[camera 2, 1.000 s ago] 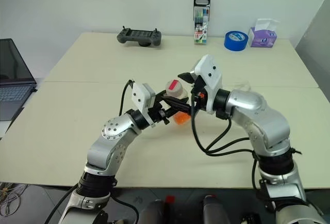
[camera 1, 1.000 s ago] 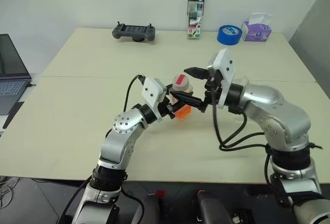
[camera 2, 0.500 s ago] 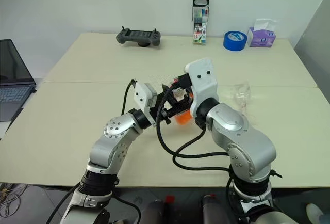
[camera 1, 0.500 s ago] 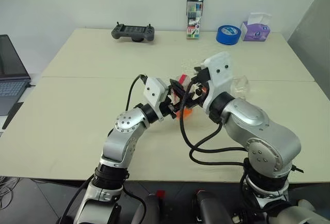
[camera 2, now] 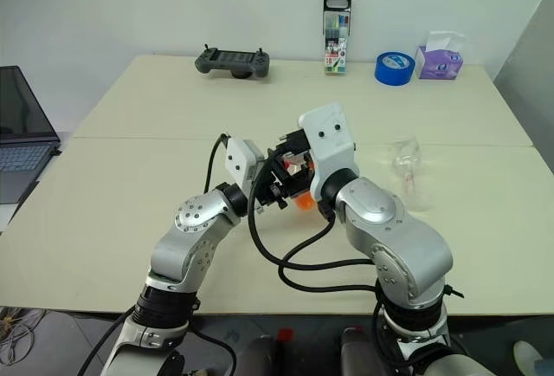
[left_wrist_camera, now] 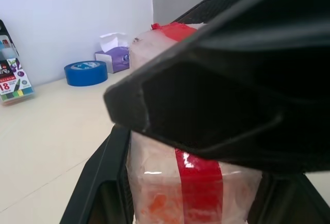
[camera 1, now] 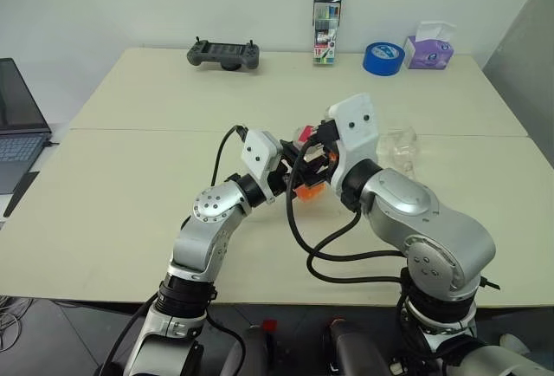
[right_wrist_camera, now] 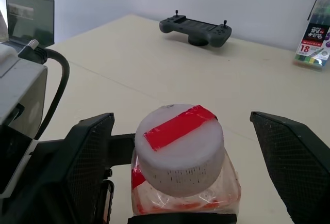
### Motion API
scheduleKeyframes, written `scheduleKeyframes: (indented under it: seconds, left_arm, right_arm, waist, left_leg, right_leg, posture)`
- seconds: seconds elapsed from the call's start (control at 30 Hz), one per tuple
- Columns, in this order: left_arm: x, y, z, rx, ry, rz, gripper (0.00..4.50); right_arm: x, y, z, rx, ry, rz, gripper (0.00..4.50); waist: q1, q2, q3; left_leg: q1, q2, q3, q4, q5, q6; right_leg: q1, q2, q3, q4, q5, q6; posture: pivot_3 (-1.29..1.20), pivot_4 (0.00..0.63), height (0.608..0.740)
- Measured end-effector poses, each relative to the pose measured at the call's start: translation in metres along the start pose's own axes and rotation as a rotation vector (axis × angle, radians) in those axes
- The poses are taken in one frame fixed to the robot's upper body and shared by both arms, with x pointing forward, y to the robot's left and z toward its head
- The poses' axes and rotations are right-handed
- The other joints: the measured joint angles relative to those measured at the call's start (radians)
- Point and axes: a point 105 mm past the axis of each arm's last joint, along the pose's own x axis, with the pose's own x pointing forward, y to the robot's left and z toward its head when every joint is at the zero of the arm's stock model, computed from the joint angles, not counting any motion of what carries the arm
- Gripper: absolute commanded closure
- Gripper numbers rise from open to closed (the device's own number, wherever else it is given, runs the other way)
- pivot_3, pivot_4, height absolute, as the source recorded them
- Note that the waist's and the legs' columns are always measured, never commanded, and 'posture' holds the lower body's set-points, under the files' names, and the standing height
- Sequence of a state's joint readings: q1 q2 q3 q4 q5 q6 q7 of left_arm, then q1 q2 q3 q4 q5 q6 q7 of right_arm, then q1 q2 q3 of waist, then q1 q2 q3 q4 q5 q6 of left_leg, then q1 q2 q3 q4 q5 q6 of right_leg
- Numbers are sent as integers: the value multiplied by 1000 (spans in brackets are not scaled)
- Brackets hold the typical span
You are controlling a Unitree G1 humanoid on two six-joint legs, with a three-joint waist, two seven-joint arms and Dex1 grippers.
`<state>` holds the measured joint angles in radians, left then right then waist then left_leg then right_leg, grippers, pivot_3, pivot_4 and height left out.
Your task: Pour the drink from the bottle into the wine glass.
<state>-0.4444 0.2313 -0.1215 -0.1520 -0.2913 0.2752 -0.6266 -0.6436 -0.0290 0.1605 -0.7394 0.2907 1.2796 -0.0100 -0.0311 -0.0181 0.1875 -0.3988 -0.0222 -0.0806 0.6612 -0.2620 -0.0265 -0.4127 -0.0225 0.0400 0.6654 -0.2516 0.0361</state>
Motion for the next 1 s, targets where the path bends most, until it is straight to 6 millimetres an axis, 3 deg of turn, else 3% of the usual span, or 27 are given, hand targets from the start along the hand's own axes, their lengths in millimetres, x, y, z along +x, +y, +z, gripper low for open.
scheduleKeyframes:
  seconds: [0.23,0.43,0.57,0.77,1.0]
  left_arm:
    - [1,0,0,2,1,2,2380]
    - [1,0,0,4,2,8,2389]
    - [1,1,-1,8,6,15,2396]
    - [8,-13,5,13,-23,-51,2399]
    - [9,-9,7,22,-15,-41,2401]
  right_arm:
    - [1,0,1,-8,-6,-12,2660]
    - [2,-1,1,-58,0,24,2659]
    - [3,-8,0,-135,-12,262,2659]
    - [1,-35,7,-139,29,756,2659]
    - [12,-48,9,-173,6,932,2659]
  waist:
    - [0,0,0]
    - [0,0,0]
    - [-1,0,0]
    - [-3,0,0]
    - [-3,0,0]
  left_leg:
    - [0,0,0,0,0,0]
    - [0,0,0,0,0,0]
    - [1,-1,0,1,0,1]
    - [2,0,2,0,0,1]
    - [3,3,0,-1,0,1]
  right_leg:
    - [0,0,0,0,0,0]
    - [0,0,0,0,0,0]
    - [3,0,0,-2,0,0]
    - [4,1,0,-2,0,1]
    - [3,3,-1,0,1,1]
  posture:
    - [0,150,740]
    - [0,150,740]
    - [0,150,740]
    - [0,150,740]
    - [0,150,740]
